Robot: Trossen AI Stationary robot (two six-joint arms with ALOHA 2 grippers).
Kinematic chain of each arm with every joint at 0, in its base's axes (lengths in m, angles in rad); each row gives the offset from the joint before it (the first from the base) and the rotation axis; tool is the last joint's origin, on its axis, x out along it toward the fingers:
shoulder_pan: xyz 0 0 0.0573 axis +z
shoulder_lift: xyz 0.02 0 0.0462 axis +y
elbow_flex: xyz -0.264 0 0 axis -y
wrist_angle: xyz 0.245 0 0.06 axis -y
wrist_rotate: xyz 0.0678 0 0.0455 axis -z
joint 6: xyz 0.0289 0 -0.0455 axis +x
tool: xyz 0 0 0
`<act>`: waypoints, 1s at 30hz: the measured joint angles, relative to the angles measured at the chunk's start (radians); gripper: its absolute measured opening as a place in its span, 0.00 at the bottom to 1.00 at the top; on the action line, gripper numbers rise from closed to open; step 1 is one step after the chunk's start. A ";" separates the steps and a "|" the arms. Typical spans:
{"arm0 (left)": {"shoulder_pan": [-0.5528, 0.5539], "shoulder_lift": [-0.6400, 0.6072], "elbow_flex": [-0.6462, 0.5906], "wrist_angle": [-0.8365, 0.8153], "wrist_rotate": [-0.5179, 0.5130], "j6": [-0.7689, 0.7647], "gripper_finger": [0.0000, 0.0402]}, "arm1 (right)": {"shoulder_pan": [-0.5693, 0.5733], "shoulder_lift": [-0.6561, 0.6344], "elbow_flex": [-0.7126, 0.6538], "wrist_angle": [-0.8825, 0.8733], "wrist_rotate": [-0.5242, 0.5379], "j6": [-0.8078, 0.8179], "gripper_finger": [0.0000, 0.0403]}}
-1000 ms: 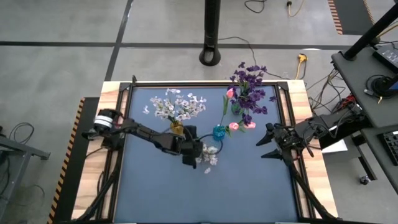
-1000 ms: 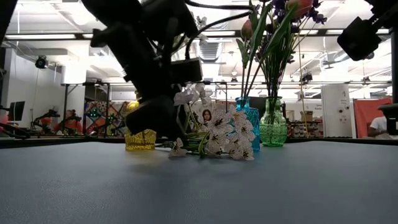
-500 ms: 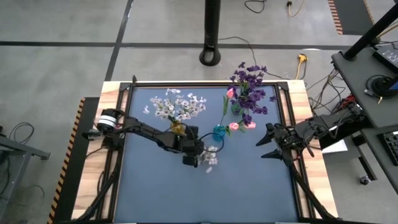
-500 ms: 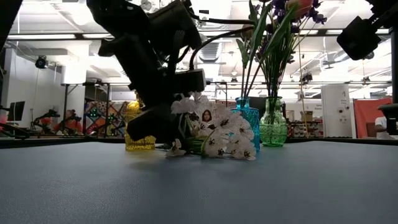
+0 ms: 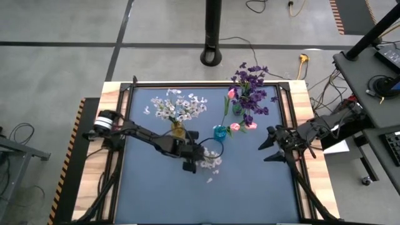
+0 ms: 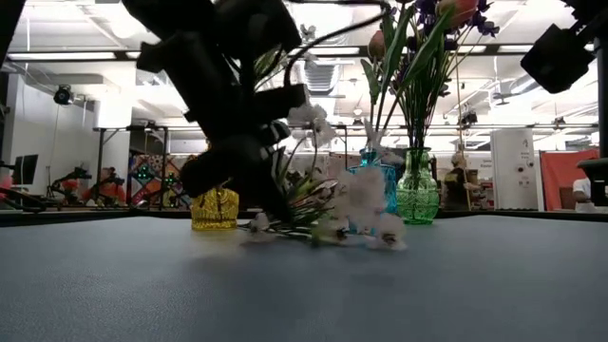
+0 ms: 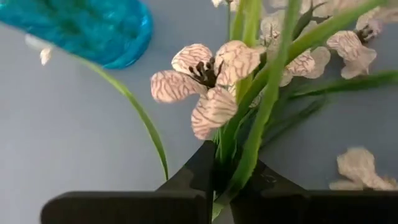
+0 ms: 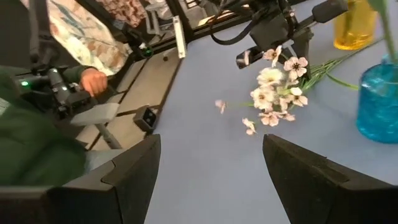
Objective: Sort flowers into vase by color
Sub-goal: Put the white flowers into the yellow flower vase
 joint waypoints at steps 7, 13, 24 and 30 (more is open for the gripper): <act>-0.072 -0.034 0.000 0.044 0.000 -0.043 0.01 | 0.040 0.072 -0.008 0.168 0.008 -0.031 0.68; -0.127 -0.115 0.000 0.078 0.000 -0.091 0.00 | 0.055 0.180 -0.008 0.310 0.008 -0.097 0.68; -0.192 -0.343 0.001 0.131 -0.009 -0.218 0.00 | 0.120 0.306 -0.008 0.391 0.064 -0.118 0.68; -0.235 -0.380 0.001 0.270 -0.010 -0.213 0.00 | 0.230 0.394 -0.008 0.393 0.296 -0.118 0.68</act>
